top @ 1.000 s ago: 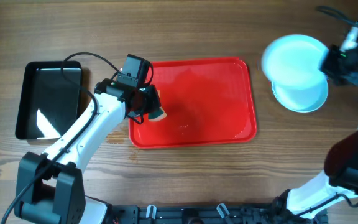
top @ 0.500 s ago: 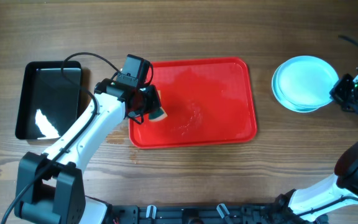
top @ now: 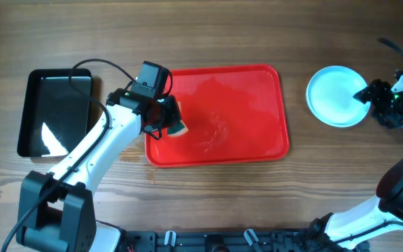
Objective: Clean dirty plates on tray and stack at the side
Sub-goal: 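Move the sponge left over the black tray with the left gripper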
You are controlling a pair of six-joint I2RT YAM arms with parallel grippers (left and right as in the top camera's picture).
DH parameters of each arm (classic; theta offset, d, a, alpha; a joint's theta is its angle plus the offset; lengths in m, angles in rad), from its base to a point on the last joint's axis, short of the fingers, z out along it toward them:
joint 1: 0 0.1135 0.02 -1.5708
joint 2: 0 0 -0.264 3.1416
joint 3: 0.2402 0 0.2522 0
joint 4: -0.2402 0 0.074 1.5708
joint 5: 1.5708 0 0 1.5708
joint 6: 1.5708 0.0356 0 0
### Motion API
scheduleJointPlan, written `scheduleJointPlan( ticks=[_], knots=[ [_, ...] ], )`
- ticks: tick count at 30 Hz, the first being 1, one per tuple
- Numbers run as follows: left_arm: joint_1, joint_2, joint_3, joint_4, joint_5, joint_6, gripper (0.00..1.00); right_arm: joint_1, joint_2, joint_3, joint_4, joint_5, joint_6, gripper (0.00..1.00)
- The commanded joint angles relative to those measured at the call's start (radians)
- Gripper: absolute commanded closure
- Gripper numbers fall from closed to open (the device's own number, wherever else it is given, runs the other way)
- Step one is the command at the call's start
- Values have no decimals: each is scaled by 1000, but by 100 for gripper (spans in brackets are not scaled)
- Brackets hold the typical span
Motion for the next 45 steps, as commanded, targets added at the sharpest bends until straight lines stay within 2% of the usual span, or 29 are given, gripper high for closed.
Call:
scheduleJointPlan(
  ticks=[1, 6, 12, 17, 24, 28, 29, 30, 31, 32, 39, 41, 45],
  knots=[
    [4, -11, 1, 20, 11, 161, 96, 26, -79, 2, -25, -157, 45, 25],
    [37, -50, 58, 19, -47, 222, 96, 105, -133, 2, -61, -217, 45, 25],
    [137, -80, 83, 22, -333, 222, 96, 288, -137, -4, -80, -186, 41, 20],
    [259, -77, 83, 26, -439, 220, 96, 457, -137, -5, -80, -174, 43, 19],
    [478, -62, 82, 45, -448, 218, 96, 679, -137, -5, -70, -151, 44, 18],
    [574, -35, 82, 58, -319, 218, 96, 793, -137, -5, -44, -136, 45, 16],
    [589, -30, 82, 65, -285, 218, 93, 814, -137, -5, -38, -137, 45, 16],
    [600, -24, 82, 68, -271, 218, 85, 833, -137, -5, -33, -137, 45, 15],
    [607, -21, 82, 69, -272, 218, 70, 846, -137, -5, -30, -137, 45, 15],
    [617, -15, 82, 72, -272, 218, 60, 865, -137, -5, -27, -136, 50, 15],
    [657, 4, 82, 78, -272, 218, 56, 935, -137, -5, -32, -137, 53, 15],
    [665, 4, 82, 70, -271, 216, 53, 945, -137, -5, -40, -137, 53, 15],
    [663, 4, 82, 60, -231, 187, 53, 949, -137, -5, -64, -137, 52, 15]
  ],
)
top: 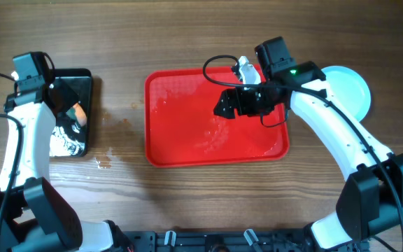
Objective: Clean dirty plates on tray and stack at the side
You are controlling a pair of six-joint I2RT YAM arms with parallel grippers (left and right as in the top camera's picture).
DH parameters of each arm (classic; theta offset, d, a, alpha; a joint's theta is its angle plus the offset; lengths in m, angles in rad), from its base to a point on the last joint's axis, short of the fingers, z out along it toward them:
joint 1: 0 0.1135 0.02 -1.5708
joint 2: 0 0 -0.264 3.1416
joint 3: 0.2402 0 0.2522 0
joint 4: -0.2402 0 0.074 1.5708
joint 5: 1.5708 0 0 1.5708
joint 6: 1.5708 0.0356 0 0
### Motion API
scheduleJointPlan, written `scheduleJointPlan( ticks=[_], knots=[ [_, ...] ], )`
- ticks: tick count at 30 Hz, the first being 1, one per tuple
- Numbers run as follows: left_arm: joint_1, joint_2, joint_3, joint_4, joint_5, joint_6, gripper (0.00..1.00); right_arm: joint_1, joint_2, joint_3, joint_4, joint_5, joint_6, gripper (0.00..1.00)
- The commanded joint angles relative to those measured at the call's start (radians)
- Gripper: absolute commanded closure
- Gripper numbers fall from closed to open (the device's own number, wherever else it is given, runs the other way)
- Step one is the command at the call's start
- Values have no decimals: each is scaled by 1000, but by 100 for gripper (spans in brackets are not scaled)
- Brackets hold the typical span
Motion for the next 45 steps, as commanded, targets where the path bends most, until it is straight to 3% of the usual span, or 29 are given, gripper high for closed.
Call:
scheduleJointPlan(
  ticks=[1, 6, 9, 11, 14, 17, 30, 33, 42, 45],
  knots=[
    [3, 14, 16, -4, 80, -21, 54, 5, -10, -4, -16, 11, 8, 15],
    [3, 5, 16, -24, 183, -21, 59, 5, -10, -4, -33, 11, 8, 15],
    [5, 5, 16, -51, 127, -20, 69, 5, -10, -4, -40, 10, 8, 14],
    [6, 6, 16, -72, 28, -20, 70, 5, -10, -4, -41, 10, 9, 14],
    [6, 7, 10, -75, -39, -21, 66, 5, -10, -4, -40, 10, 24, 14],
    [6, 11, -10, -23, 34, -20, 54, 5, -10, -4, -40, 11, 25, 14],
    [6, 196, -12, 81, 54, -19, 39, 5, -10, -4, -37, 11, 24, 13],
    [6, 225, -12, 90, 54, -9, 43, 5, -10, -4, -37, 11, 24, 12],
    [6, 237, -12, 105, 53, 21, 42, 5, -10, -4, -37, 11, 26, 12],
    [6, 243, -12, 105, 53, 21, 49, 5, -10, -4, -36, 11, 26, 12]
  ],
)
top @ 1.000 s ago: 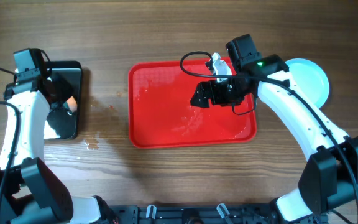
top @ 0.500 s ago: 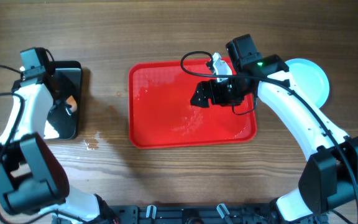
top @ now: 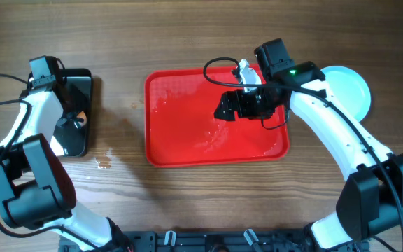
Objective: Clean dirty plates on tray and stack at the side
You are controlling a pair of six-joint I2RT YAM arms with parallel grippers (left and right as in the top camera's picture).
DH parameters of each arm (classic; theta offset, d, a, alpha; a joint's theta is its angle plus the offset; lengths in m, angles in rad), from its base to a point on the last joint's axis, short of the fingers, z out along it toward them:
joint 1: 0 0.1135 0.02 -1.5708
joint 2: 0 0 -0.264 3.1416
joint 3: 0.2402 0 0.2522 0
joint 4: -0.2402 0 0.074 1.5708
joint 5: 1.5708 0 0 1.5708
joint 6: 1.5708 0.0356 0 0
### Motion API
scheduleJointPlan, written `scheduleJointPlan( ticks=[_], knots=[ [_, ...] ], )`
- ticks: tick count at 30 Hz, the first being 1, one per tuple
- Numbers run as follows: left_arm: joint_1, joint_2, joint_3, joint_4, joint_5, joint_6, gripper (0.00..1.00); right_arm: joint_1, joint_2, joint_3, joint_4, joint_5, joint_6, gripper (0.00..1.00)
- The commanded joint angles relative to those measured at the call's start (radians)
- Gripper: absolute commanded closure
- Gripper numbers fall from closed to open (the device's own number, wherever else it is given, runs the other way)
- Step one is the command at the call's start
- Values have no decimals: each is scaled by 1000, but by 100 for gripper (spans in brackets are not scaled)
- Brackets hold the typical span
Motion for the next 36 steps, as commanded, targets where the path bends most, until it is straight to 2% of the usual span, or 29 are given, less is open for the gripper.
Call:
scheduleJointPlan(
  ticks=[1, 5, 7, 12, 13, 14, 24, 27, 31, 36],
  knots=[
    [5, 21, -8, 3, 8, 26, 50, 3, -10, -4, 3, 7, 7, 12],
    [5, 50, -8, 4, 7, 26, 49, 3, -10, -4, 3, 7, 7, 11],
    [5, 61, -8, 3, 7, 26, 52, 3, -10, -4, 3, 7, 6, 10],
    [5, 66, -8, 4, -16, 26, 81, 3, -10, -4, 3, 8, 6, 7],
    [5, 65, -8, 3, -27, 26, 94, 3, -10, -4, 3, 8, 6, 7],
    [5, 64, -8, 2, -39, 26, 96, 3, -10, -4, 3, 8, 6, 6],
    [5, -87, -4, -43, -184, 25, 96, 3, -10, -4, 3, 23, 4, 6],
    [5, -138, -4, -70, -310, 30, 96, 3, -10, -4, 2, 23, 5, 6],
    [5, -166, -4, -114, -488, 98, 96, 3, -10, -4, 3, 23, 4, 6],
    [5, -156, -4, -150, -515, 97, 96, 3, -10, -4, 3, 23, 3, 6]
  ],
)
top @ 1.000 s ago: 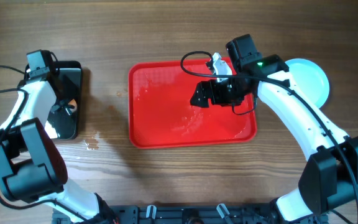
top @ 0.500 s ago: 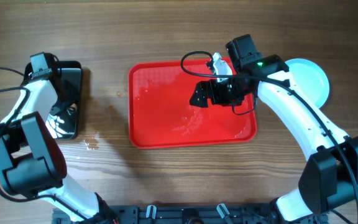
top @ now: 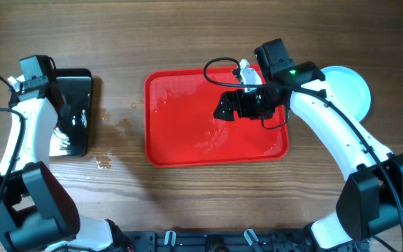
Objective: Clean dirty plates on tray and stack at the side
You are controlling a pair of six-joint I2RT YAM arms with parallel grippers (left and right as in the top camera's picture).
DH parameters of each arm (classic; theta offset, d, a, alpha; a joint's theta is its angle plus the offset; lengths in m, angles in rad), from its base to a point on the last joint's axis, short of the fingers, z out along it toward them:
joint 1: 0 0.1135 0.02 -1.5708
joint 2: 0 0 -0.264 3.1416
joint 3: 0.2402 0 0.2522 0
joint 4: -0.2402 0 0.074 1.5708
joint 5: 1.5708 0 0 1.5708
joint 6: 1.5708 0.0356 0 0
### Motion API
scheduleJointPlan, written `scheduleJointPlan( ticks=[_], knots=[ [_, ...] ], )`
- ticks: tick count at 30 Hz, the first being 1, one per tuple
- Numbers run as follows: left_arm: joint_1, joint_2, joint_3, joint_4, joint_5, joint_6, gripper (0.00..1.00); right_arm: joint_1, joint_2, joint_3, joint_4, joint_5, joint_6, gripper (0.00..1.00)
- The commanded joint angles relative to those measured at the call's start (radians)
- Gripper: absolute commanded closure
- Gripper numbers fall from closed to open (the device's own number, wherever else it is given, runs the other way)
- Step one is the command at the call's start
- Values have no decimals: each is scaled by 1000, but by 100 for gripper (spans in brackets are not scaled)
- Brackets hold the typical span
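Observation:
The red tray [top: 187,140] lies mid-table with a wet sheen and no plate on it. A light blue plate [top: 352,87] rests on the table right of the tray, partly hidden by my right arm. My right gripper [top: 221,110] hovers over the tray's upper middle with its fingers pointing left and nothing visible in them. Whether they are open or shut does not show. My left gripper [top: 65,124] reaches down into the black basin [top: 82,78] at the far left, its fingers lost against the dark inside. No sponge is visible.
Small wet spots mark the wood between basin and tray [top: 117,120] and near the front [top: 103,162]. The right arm spans from the front right corner across the tray's right edge. The left arm runs along the table's left side.
My left arm has shifted slightly left over the black basin, its wrist now nearer the basin's top left corner. The right arm and the plate have not moved.
At first my left gripper held a sponge on the tray's left edge while the right gripper was at the blue plate, right of the tray. Then the left gripper was in the black basin and the right one hung over the tray. Both have stayed about there.

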Motion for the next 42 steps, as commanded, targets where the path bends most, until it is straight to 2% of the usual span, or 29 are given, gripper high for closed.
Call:
scheduleJointPlan(
  ticks=[1, 3, 4, 5, 7, 8, 9, 16, 19, 24, 27, 29, 30, 32, 34, 38, 42],
  knots=[
    [3, 2, -3, -14, -111, 24, 96, 3, -10, -4, 3, 11, 0, 6],
    [2, 16, -3, -21, -146, 24, 96, 3, -10, -4, 3, 19, 1, 6],
    [3, 20, -3, -20, -148, 24, 90, 3, -10, -4, 3, 23, 0, 5],
    [3, 29, -3, -18, -148, 24, 79, 3, -10, -4, 3, 23, 0, 6],
    [2, 36, -3, -14, -143, 24, 67, 3, -10, -4, 3, 26, 0, 5],
    [2, 36, -3, -9, -130, 24, 54, 3, -10, -4, 3, 26, 0, 5],
    [2, 36, -3, -3, -111, 24, 51, 3, -10, -4, 3, 26, 0, 6],
    [2, 36, -3, 21, -74, 24, 51, 3, -10, -4, 5, 25, 1, 6],
    [2, 36, -3, 21, -41, 24, 56, 3, -10, -4, 5, 25, 2, 6],
    [2, 36, -3, 9, 34, 23, 72, 3, -10, -4, 6, 25, 3, 6],
    [2, 38, -8, -17, 79, -45, 74, 3, -10, -4, 6, 25, 4, 6],
    [2, 40, -24, -21, 81, -87, 66, 3, -10, -4, 6, 25, 4, 6],
    [2, 45, -38, -20, 81, -106, 51, 3, -10, -4, 6, 25, 4, 6],
    [3, 60, -58, -17, 81, -117, 45, 3, -10, -4, 6, 25, 3, 5],
    [3, 92, -71, -12, 76, -116, 32, 3, -10, -4, 4, 25, 2, 6],
    [26, 134, -71, -12, 69, -116, 25, 3, -10, -4, -5, 26, -2, 6],
    [86, 137, -70, -3, 69, -115, 23, 3, -10, -4, -10, 26, -24, 5]
  ],
)
